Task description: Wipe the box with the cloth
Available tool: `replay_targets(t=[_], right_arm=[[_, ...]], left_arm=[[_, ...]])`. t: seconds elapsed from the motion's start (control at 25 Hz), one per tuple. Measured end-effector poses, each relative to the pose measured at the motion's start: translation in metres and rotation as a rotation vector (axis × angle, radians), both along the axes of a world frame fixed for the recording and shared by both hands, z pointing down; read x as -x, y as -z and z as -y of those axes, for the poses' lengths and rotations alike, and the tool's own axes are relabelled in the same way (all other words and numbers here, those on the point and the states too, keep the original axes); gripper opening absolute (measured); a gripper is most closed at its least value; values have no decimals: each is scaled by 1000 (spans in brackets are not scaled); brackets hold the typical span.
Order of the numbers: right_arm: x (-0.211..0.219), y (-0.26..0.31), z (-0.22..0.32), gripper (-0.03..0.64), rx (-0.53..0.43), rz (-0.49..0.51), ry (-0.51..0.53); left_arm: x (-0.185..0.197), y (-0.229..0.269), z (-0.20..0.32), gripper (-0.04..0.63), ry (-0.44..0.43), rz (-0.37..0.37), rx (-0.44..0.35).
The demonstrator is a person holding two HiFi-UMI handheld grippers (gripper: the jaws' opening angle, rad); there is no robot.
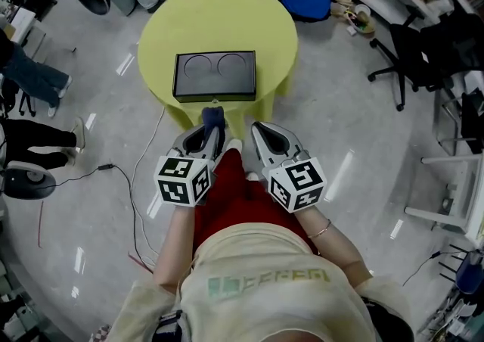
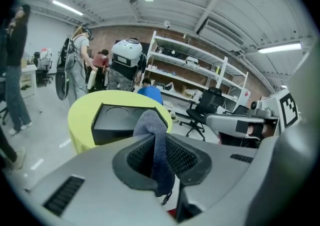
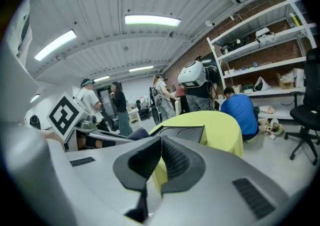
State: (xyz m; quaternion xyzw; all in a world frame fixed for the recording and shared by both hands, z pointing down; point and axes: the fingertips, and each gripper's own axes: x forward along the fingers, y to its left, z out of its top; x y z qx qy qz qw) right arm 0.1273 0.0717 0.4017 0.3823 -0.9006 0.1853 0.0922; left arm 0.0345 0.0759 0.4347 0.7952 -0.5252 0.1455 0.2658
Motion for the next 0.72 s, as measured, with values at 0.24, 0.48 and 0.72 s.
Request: replay_targets(t=[0.24,0.48,0.72], right_arm=[[0,18,-5,37,-70,4,-1],[4,29,-16,37,-90,24,7],[1,39,-17,37,-117,24,4]], left_arm=[[18,29,-14,63,66,-13,-103],[23,56,-25,63,80,-2,-180],[20,69,-28,63,86,-8,-222]])
